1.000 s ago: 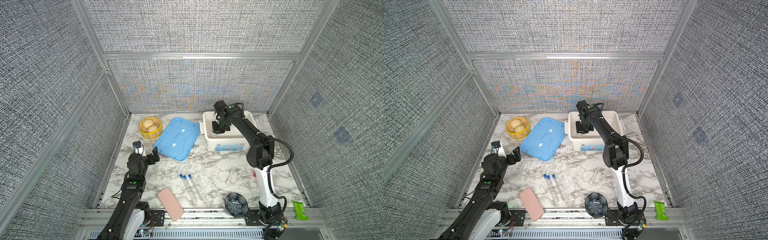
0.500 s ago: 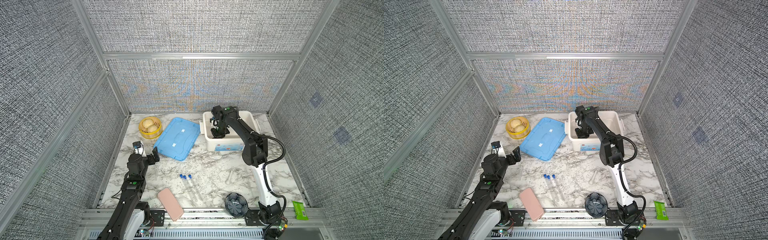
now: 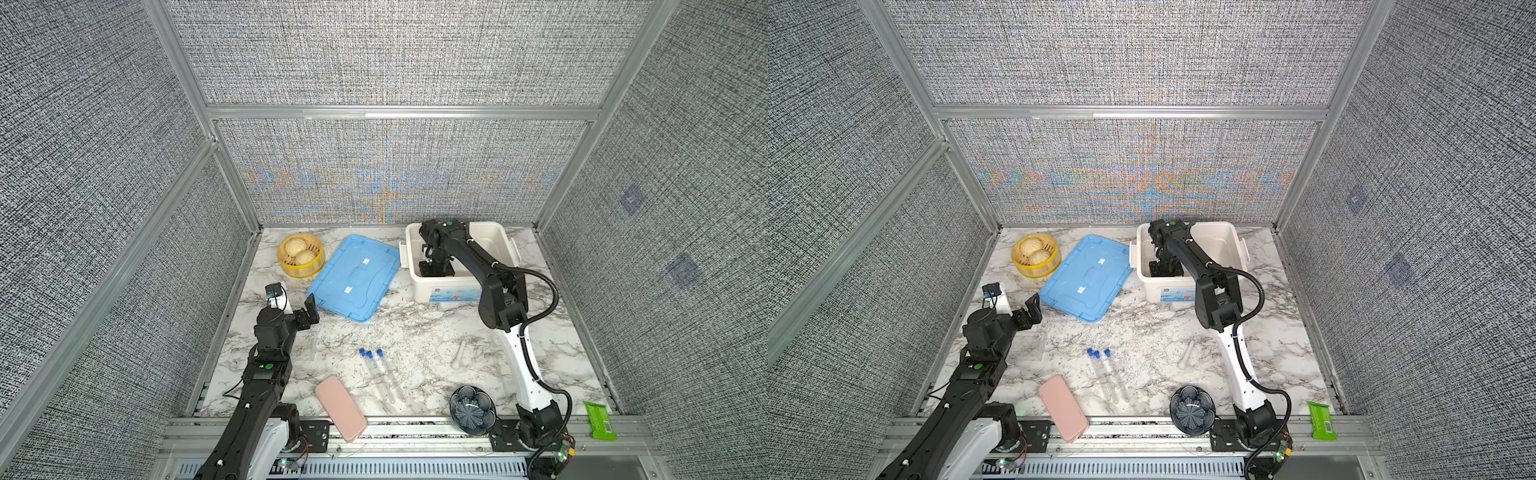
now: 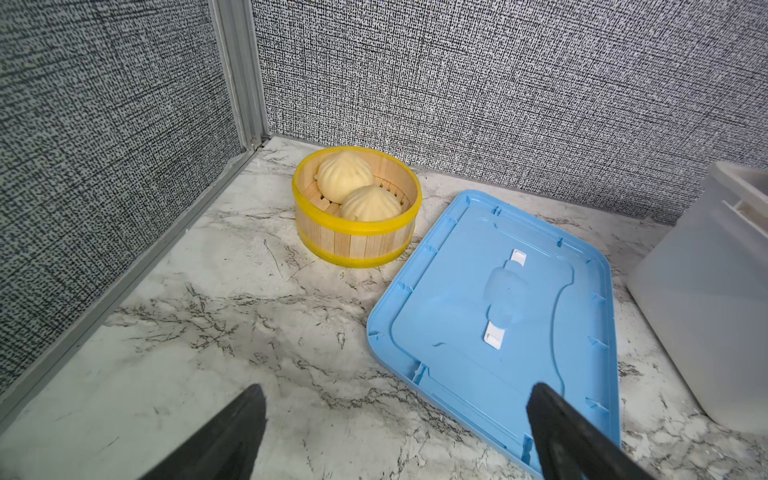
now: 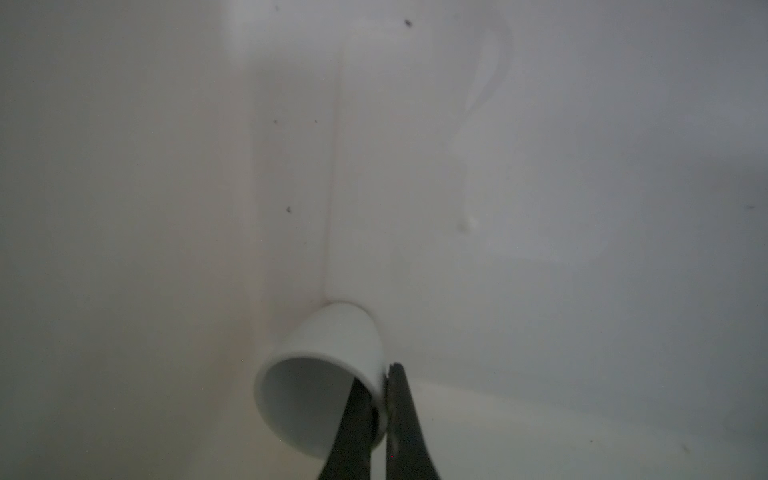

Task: Organize the chemistry lab equipment
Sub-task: 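Lower the mortar into the box and open the right gripper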

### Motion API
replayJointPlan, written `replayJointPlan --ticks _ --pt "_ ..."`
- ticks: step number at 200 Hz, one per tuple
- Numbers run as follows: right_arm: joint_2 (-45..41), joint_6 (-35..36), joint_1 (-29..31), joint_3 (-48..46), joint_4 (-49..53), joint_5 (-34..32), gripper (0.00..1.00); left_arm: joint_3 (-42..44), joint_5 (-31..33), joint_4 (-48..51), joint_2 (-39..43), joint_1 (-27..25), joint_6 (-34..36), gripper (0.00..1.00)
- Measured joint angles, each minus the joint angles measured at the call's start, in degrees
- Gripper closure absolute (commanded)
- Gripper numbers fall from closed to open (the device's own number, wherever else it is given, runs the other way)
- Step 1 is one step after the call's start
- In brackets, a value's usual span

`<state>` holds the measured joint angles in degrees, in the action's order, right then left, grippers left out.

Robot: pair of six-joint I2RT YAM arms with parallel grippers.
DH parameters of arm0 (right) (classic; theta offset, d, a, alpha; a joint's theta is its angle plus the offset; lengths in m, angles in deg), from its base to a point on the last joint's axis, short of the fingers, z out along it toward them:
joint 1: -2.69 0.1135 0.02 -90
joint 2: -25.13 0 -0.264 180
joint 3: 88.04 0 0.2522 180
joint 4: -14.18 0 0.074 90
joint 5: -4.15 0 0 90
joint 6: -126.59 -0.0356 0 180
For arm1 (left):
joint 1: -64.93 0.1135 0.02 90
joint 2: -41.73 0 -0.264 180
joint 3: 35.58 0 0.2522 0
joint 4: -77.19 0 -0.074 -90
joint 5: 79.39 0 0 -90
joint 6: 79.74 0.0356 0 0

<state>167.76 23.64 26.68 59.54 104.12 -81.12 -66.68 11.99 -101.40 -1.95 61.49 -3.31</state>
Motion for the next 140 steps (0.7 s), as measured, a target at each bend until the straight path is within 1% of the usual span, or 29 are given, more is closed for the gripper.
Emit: replayJointPlan --ticks 14,37,47,73,82,94,126,140 --pt "0.09 -0.22 0.0 -0.09 0.02 0.0 1.0 0.02 0.0 0.0 0.07 0.0 0.0 0.01" --pt "0.37 -0.59 0.02 -0.09 0.31 -0.04 0.94 0.09 0.0 -0.02 0.31 0.0 0.0 0.01" --pt "0.37 -0.63 0.02 -0.09 0.33 -0.04 0.9 0.13 0.04 0.0 0.39 0.0 0.0 0.01" --pt "-0.11 -1.01 0.07 -0.09 -0.31 0.0 0.74 0.13 0.11 -0.02 0.31 0.0 0.0 0.01" --pt "-0.87 -1.09 0.07 -0.09 -0.37 -0.02 0.7 0.13 0.09 -0.02 0.13 0.0 0.0 0.01" --pt "-2.64 -1.16 0.07 -0.33 -0.63 -0.09 0.68 0.11 0.09 -0.02 -0.15 0.0 0.0 0.01" --pt "-7.45 -1.22 0.07 -0.68 -1.36 -0.55 0.67 0.11 0.09 -0.02 -0.17 0.0 0.0 0.01" --pt "-9.51 -1.25 0.07 -1.9 -1.81 -1.16 0.64 0.11 0.13 -0.04 -0.11 0.0 0.0 0.01"
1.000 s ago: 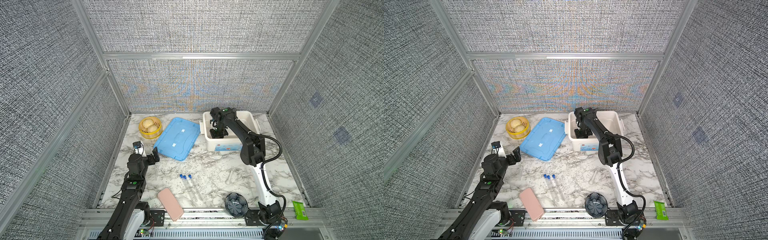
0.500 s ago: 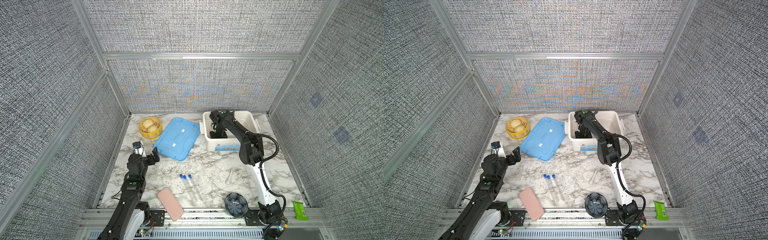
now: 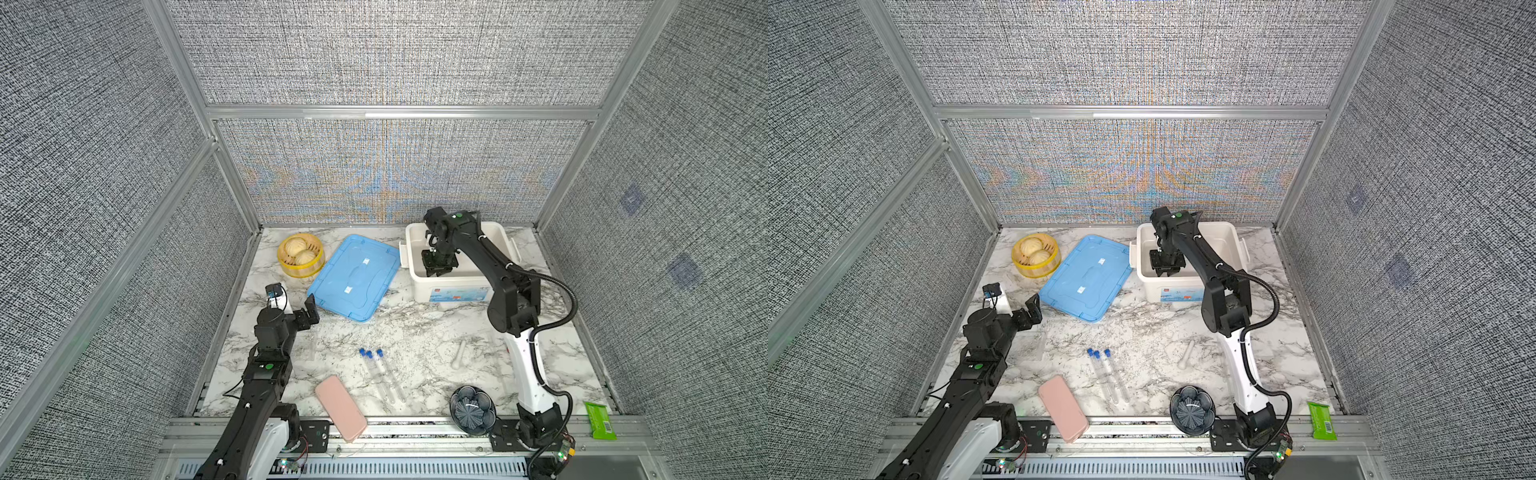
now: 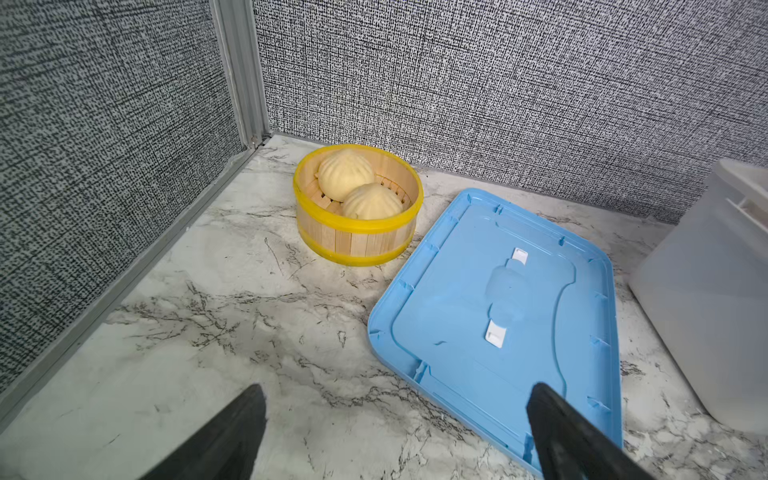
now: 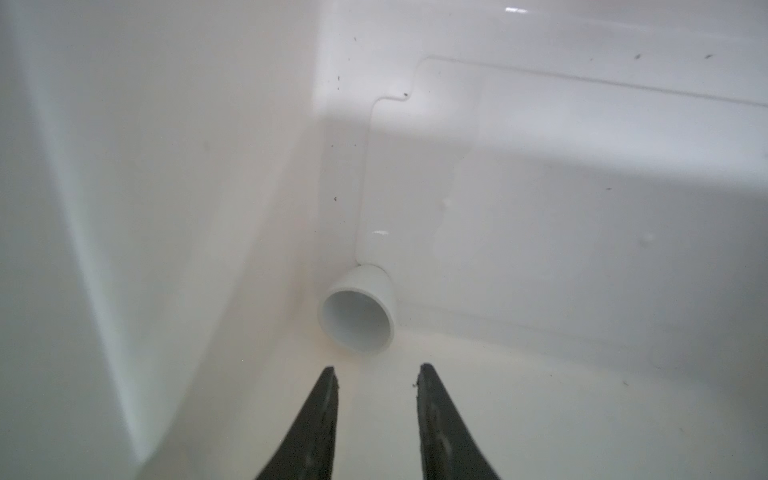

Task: Organize the chemistry lab equipment
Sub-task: 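Lower the mortar into the box and open the right gripper, then move the right gripper back down over the white pestle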

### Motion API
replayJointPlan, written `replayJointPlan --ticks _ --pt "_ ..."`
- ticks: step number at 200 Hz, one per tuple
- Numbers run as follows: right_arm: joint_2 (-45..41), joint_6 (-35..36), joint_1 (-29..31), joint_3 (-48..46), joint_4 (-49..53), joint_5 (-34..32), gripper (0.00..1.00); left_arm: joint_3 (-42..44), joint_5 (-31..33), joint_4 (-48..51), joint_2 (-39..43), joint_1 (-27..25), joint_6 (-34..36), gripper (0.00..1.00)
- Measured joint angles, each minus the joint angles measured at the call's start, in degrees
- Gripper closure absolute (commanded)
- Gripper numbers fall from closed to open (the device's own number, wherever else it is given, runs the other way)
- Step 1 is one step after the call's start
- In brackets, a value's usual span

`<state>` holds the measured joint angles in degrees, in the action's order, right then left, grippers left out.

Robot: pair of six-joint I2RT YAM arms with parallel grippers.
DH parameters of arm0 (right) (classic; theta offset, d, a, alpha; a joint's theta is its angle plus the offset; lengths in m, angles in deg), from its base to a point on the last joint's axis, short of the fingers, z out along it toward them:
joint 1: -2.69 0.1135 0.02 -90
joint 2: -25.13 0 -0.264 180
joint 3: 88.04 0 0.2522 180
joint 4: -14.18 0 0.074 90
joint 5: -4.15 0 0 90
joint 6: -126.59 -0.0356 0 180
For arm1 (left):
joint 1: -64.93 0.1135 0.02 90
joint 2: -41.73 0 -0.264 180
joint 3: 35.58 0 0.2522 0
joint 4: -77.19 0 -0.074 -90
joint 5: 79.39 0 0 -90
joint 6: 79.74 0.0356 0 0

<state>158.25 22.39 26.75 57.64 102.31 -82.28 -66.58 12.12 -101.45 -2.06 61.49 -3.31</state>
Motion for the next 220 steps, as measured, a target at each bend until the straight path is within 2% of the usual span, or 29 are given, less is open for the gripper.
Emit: replayJointPlan --ticks 36,125,152,190,220 --pt "-5.53 0.0 0.0 -1.97 0.02 -0.79 0.63 0.0 0.0 0.02 0.26 0.0 0.0 0.01" --pt "-26.64 -2.38 0.0 -12.09 -3.1 -6.23 0.62 0.0 0.02 0.5 0.68 0.0 -0.04 0.01" --pt "-34.64 -3.5 0.0 -22.43 -6.58 -7.76 0.62 -0.02 0.04 0.5 0.61 0.0 -0.17 0.01" --pt "-48.76 -6.91 -0.79 -44.26 -13.2 -9.2 0.62 -0.24 0.04 0.52 -0.02 0.0 -0.17 0.01" --pt "-58.23 -8.61 -0.81 -58.07 -17.31 -9.44 0.62 -0.24 0.11 0.52 -0.22 0.0 -0.2 0.01"
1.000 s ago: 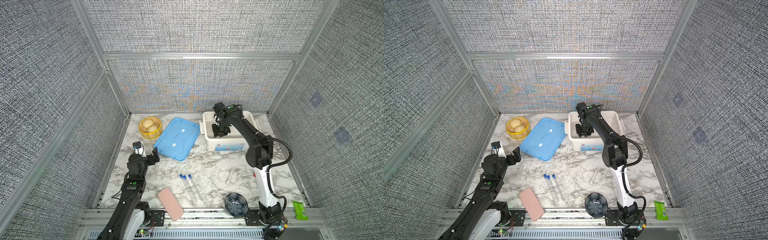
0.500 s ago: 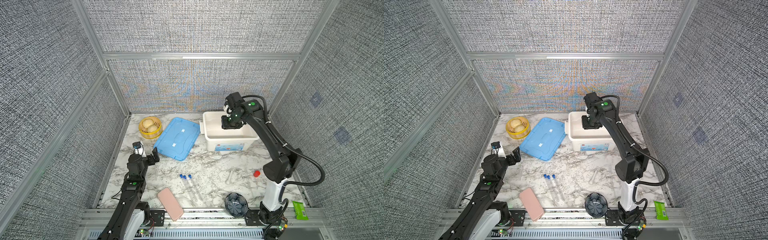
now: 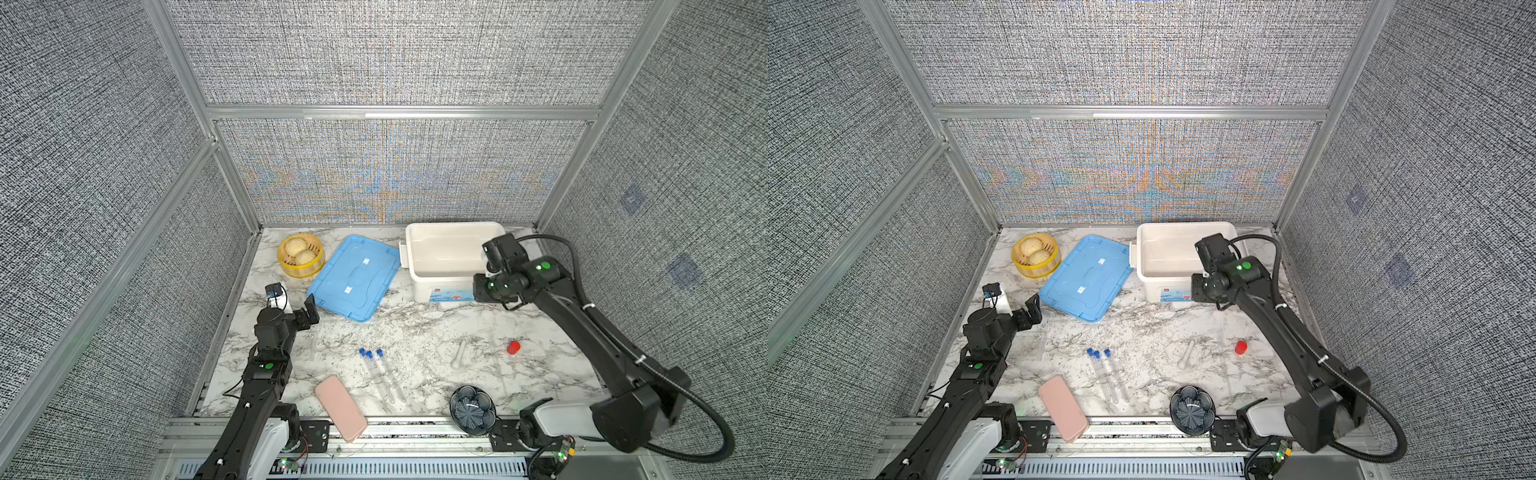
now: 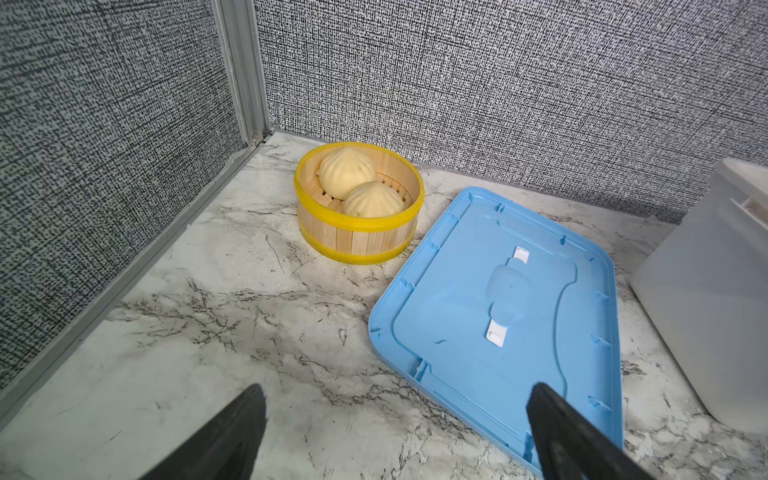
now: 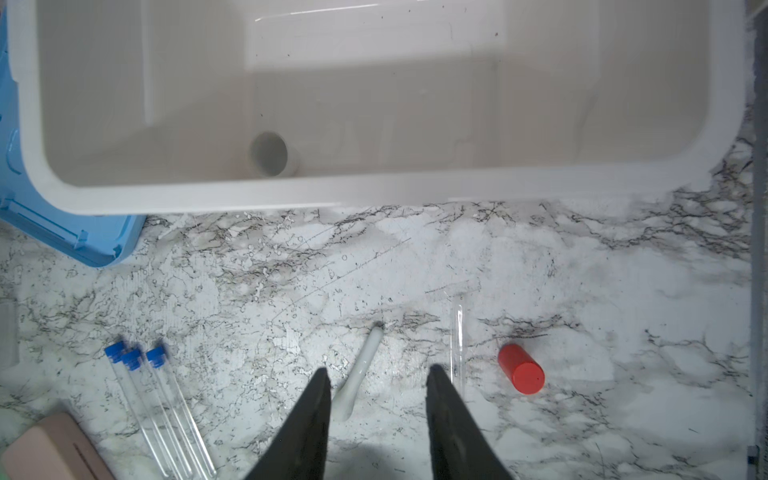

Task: Organize the chemistry lab equipment
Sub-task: 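Move the right gripper back down over the white pestle, then close the right gripper around the white pestle handle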

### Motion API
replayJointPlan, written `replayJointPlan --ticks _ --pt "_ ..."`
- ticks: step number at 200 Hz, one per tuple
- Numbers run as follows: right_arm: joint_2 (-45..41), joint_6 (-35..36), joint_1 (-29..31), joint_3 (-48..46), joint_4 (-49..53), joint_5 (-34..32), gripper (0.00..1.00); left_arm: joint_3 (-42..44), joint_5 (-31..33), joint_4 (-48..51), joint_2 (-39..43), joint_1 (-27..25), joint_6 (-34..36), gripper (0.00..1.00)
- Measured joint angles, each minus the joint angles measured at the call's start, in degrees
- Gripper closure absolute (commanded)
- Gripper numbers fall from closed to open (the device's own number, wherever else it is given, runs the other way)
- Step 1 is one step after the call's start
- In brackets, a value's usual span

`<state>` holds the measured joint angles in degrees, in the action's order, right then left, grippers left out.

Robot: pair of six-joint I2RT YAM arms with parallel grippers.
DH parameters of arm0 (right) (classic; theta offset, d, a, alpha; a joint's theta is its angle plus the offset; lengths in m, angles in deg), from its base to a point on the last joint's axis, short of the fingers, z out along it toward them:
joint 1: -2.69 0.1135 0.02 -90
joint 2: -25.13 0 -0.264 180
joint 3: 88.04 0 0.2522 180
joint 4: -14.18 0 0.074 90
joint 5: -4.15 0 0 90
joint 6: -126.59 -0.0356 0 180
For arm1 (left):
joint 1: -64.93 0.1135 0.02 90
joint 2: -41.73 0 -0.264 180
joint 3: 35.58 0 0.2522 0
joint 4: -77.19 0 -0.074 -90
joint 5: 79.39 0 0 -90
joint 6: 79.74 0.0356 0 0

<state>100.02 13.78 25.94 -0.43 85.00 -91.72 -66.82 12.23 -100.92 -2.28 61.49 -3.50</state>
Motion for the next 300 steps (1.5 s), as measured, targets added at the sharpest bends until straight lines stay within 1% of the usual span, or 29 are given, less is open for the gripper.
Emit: replayJointPlan --ticks 14,38,64,83,106,141,157,168,216,232,266,276,291,300 --pt "-2.19 -1.51 0.04 -4.02 -0.48 0.35 0.62 0.0 0.0 -0.02 0.0 0.0 0.0 0.01" --pt "-3.04 -4.79 1.25 -8.61 -1.01 1.07 0.61 -0.09 0.09 -0.04 -0.35 0.0 0.0 0.01" --pt "-2.93 -9.51 3.5 -17.64 -3.28 5.79 0.57 -0.52 0.09 -0.02 -1.03 0.0 0.0 0.01" --pt "-0.59 -12.66 5.07 -22.49 -4.35 8.5 0.53 -0.98 0.04 -0.02 -1.88 0.0 0.0 0.01" --pt "2.91 -14.6 7.15 -23.37 -7.23 11.06 0.52 -1.11 -0.13 -0.02 -2.12 0.0 0.02 0.01" --pt "7.28 -17.07 8.37 -23.89 -12.11 13.94 0.52 -1.07 -0.13 -0.07 -1.6 0.0 0.02 0.01" --pt "8.2 -18.43 9.01 -25.49 -13.25 14.99 0.5 -1.01 -0.15 -0.07 -1.38 0.0 0.02 0.01" --pt "8.52 -19.21 9.35 -26.1 -13.09 15.06 0.48 -0.98 -0.15 -0.07 -1.16 0.0 0.02 0.01" --pt "8.46 -20.98 10.14 -27.52 -14.32 13.97 0.48 -0.81 -0.26 -0.07 -0.74 0.0 0.02 0.01" --pt "9.79 -21.38 10.16 -27.91 -15.39 13.81 0.5 -0.61 -0.26 -0.07 -0.44 0.0 0.02 0.01" --pt "11.1 -22.45 10.32 -28.96 -16.94 13.25 0.56 -0.04 -0.2 -0.04 0.79 0.0 0.02 0.01" --pt "11.06 -22.88 10.36 -29.16 -16.98 12.92 0.58 0.2 -0.11 -0.04 1.27 0.0 0.02 0.01" --pt "11.23 -22.93 10.4 -29.4 -17.0 12.28 0.66 0.37 -0.04 -0.04 1.53 0.0 0.0 0.01" --pt "11.39 -23.21 10.47 -29.53 -16.81 11.85 0.68 0.46 0.02 -0.07 1.7 0.0 0.0 0.01"
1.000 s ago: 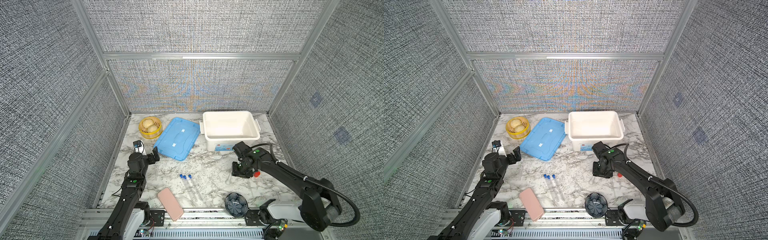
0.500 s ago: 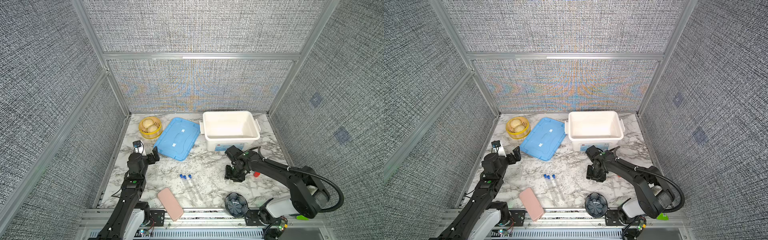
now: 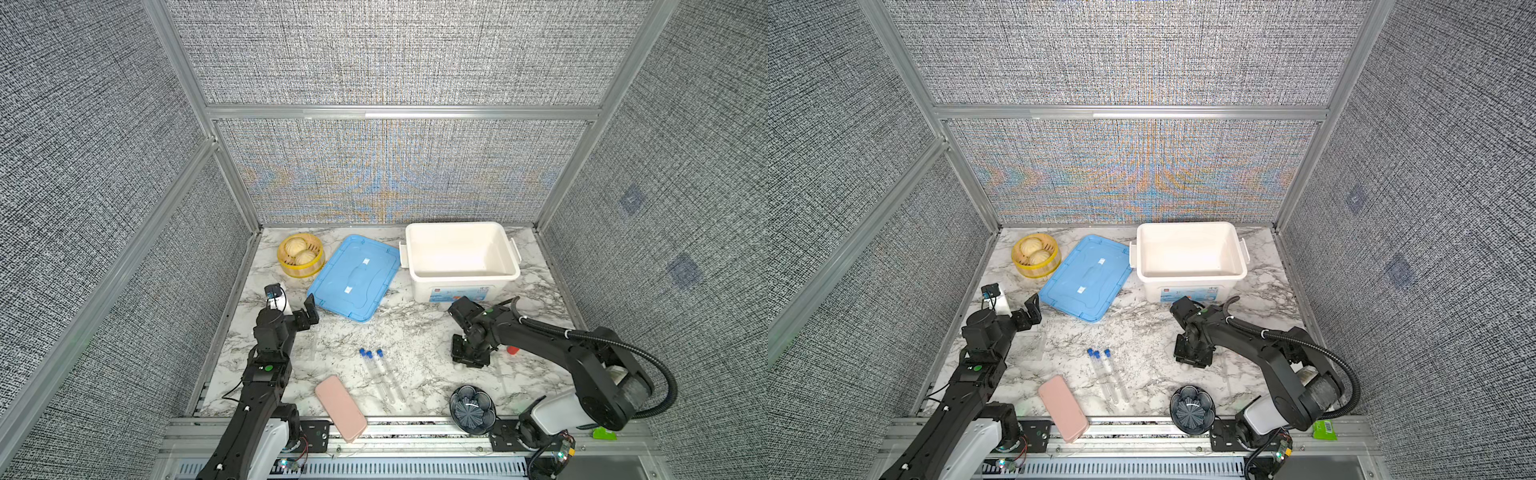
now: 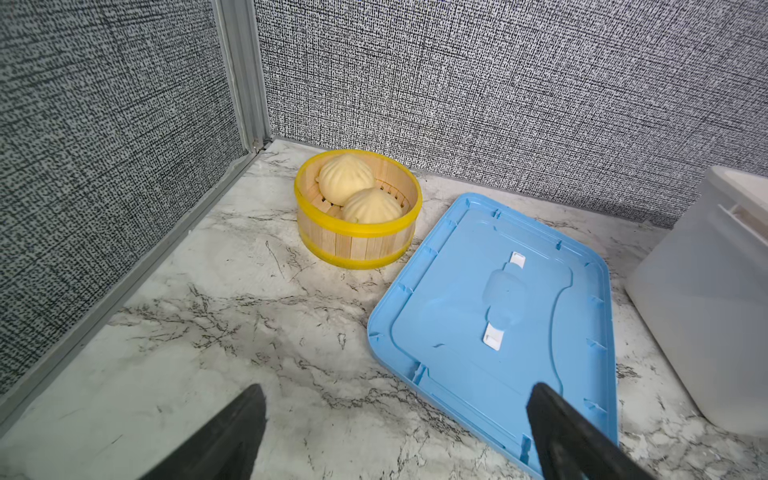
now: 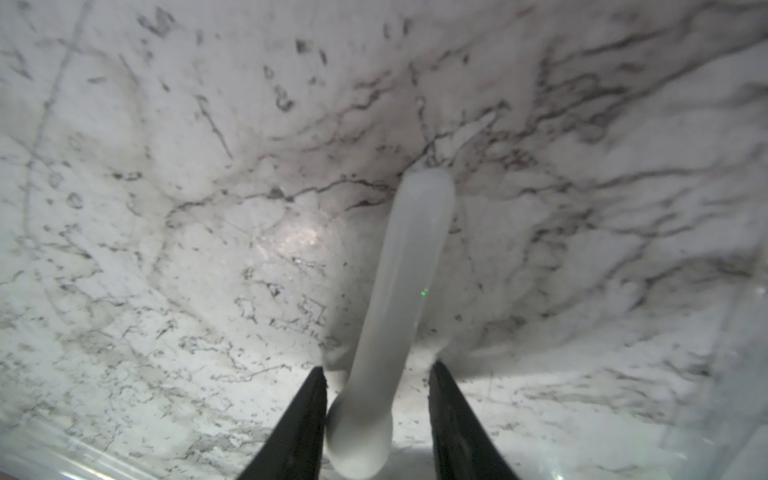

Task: Organize the chemistry lab equipment
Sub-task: 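Close the right gripper around the white pestle handle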

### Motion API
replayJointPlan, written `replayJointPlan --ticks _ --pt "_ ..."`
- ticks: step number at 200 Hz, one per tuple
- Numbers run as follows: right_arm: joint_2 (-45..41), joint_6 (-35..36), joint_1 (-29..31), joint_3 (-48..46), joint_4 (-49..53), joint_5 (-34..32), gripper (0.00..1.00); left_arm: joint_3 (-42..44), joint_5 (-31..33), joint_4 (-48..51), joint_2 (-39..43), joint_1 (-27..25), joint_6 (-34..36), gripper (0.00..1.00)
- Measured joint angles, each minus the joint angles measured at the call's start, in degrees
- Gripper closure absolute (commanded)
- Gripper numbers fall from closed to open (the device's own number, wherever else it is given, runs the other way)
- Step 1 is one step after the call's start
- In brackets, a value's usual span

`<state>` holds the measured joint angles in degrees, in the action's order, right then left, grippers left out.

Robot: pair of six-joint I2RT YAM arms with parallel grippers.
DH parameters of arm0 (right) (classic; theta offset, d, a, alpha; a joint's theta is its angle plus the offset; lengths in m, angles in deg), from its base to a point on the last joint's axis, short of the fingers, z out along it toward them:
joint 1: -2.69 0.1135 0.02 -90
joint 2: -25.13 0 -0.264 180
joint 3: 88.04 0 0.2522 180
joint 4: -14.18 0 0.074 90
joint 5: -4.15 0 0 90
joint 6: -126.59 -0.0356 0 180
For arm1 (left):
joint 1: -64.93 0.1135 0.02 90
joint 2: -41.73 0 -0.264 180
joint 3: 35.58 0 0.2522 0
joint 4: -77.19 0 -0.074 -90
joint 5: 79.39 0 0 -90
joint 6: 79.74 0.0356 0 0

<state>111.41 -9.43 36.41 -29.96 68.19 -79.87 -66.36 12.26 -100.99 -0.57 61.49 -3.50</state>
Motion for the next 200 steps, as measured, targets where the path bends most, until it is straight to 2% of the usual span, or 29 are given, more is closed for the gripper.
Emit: replayJointPlan --ticks 61,96,148,200 --pt "1.03 1.44 1.75 1.18 1.73 -3.02 0.8 0.39 0.66 0.02 0.76 0.0 -0.02 0.01" --pt "-0.33 2.54 2.25 0.85 1.07 -3.61 0.81 0.5 1.18 0.02 1.38 0.0 -0.15 0.01" --pt "-4.59 3.08 4.76 1.2 -1.22 -8.11 0.82 0.5 1.11 0.13 1.9 0.0 -0.17 0.01" --pt "-1.68 4.42 6.05 2.58 -1.6 -10.8 0.82 0.5 1.14 0.24 1.99 0.0 -0.2 0.01"
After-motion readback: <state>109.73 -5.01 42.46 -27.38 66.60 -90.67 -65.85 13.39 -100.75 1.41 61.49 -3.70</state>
